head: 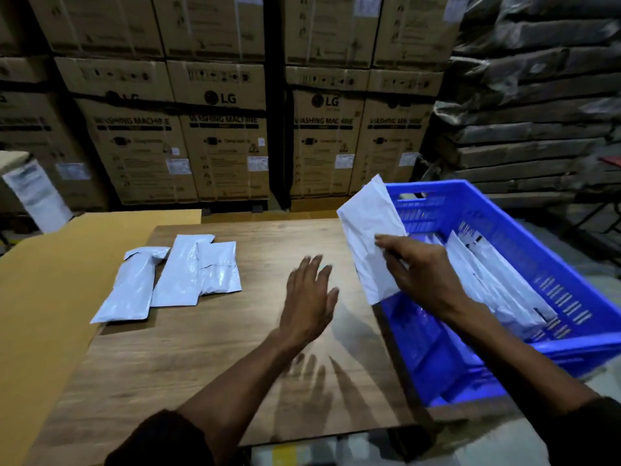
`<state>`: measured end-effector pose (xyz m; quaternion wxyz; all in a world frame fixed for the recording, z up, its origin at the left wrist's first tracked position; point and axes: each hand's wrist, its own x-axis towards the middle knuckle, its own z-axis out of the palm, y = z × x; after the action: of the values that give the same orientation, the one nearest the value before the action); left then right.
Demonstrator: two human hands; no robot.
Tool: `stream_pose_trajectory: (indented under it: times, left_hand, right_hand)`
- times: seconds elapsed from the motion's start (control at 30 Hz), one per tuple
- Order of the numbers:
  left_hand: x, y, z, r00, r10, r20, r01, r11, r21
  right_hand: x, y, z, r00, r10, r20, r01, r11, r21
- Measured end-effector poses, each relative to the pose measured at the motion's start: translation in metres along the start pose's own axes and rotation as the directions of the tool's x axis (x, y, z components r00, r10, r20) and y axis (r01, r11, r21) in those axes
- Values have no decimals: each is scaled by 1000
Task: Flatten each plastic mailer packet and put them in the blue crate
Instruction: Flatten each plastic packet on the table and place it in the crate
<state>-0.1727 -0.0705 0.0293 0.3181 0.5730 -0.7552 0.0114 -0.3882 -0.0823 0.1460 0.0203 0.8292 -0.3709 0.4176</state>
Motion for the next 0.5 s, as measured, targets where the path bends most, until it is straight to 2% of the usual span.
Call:
stream_pose_trajectory:
  times: [0.1, 0.2, 0.27, 0.33, 0.4, 0.5]
  left_hand:
    - [59, 64, -1, 989, 125, -73, -128, 991, -41]
    - [101, 119, 13, 972, 226, -69, -229, 972, -45]
    - [121, 154, 28, 963, 270, -4, -270, 962, -35]
    - [131, 186, 49, 949, 291, 121, -291, 957, -22]
    - [136, 214, 73, 921, 299, 249, -305, 952, -12]
    - [142, 247, 106, 890, 288, 353, -305, 952, -9]
  right_hand:
    - [8, 31, -51, 999, -14, -50, 10, 996, -84]
    - [5, 70, -97, 997, -23, -71, 11, 986, -165]
    - [-3, 101, -126, 998, -21, -52, 7, 968, -249]
    - [-16, 132, -148, 1000, 15, 0, -14, 946, -324]
    - [-32, 160, -167, 997, 60, 54, -35, 926, -376]
    - [-54, 187, -185, 982, 125, 143, -47, 889, -455]
